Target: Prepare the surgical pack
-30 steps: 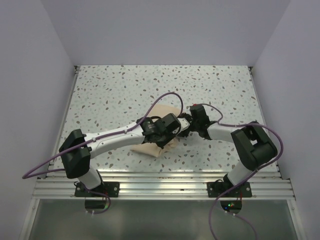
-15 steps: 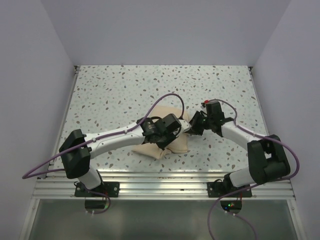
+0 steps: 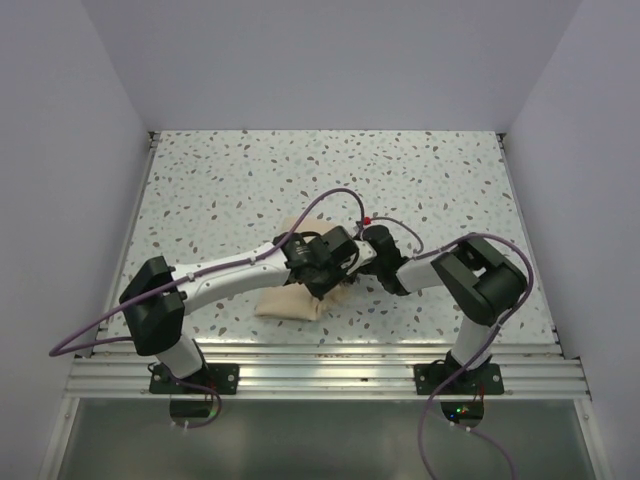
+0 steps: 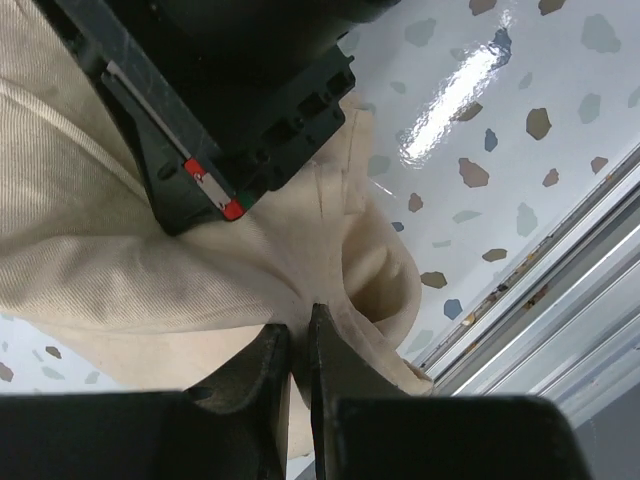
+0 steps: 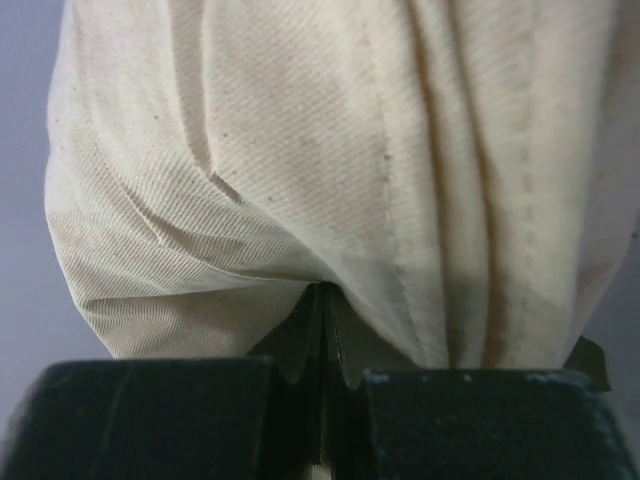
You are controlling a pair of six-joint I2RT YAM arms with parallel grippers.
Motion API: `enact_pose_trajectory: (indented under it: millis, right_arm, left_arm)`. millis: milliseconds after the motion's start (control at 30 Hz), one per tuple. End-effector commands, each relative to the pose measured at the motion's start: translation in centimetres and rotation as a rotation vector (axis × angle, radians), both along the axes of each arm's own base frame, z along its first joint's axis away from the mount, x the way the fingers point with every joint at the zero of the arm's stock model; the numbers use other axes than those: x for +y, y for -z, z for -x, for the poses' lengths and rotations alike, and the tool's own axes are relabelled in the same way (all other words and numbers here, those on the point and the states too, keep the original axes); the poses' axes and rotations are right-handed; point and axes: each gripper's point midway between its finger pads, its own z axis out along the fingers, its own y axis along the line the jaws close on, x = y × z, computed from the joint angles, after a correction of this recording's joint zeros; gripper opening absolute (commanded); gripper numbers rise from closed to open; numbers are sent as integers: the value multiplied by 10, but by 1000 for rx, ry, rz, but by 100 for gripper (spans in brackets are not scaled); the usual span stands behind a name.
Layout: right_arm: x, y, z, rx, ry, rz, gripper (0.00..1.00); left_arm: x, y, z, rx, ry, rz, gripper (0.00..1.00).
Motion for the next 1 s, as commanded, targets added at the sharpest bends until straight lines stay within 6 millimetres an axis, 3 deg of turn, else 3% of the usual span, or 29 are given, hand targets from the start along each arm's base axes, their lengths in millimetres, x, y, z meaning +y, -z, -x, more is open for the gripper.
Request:
enact_pose_trajectory:
  millis: [0,67,100,167,200,367,600,667,700,733,867,967]
  right_arm:
    - [-14,-2,-23,-13,134,2,0]
    - [-31,-15,-26,-78,135,68,0]
    - [-45,0,-14,-12,123,157,0]
    - [-62,-19,-21,-79,90,202,0]
    - [-72,-12,-7,-20,46,246,0]
    - [-101,-27,9,-43,-109,382,0]
    - [-114,-31,22,-61,-152,395,0]
    - [-114,-36,17,-62,-124,385,10]
    - [-113,-39,15,-67,-116,375,19]
    - [-111,-45,9,-74,-106,371,21]
    - [-114,-54,2,-43,-108,387,42]
    - [-122,-59,-3,-45,-103,394,52]
  left_arm:
    - [-50,-31,2,-32,93,210,0]
    - [-47,-26,2,-28,90,196,0]
    - [-47,-26,3,-26,89,195,0]
    - [-41,-22,1,-40,70,179,0]
    - [-39,-22,2,-40,69,180,0]
    - [-31,-24,0,-57,45,178,0]
    - [-26,-29,0,-60,37,192,0]
    - [-26,-28,4,-35,34,198,0]
    - [-24,-25,6,-19,27,198,7]
    - [-22,-25,7,-5,1,204,31]
    - [-16,-33,13,97,-77,306,60]
    - [-2,-45,-3,97,-207,369,79]
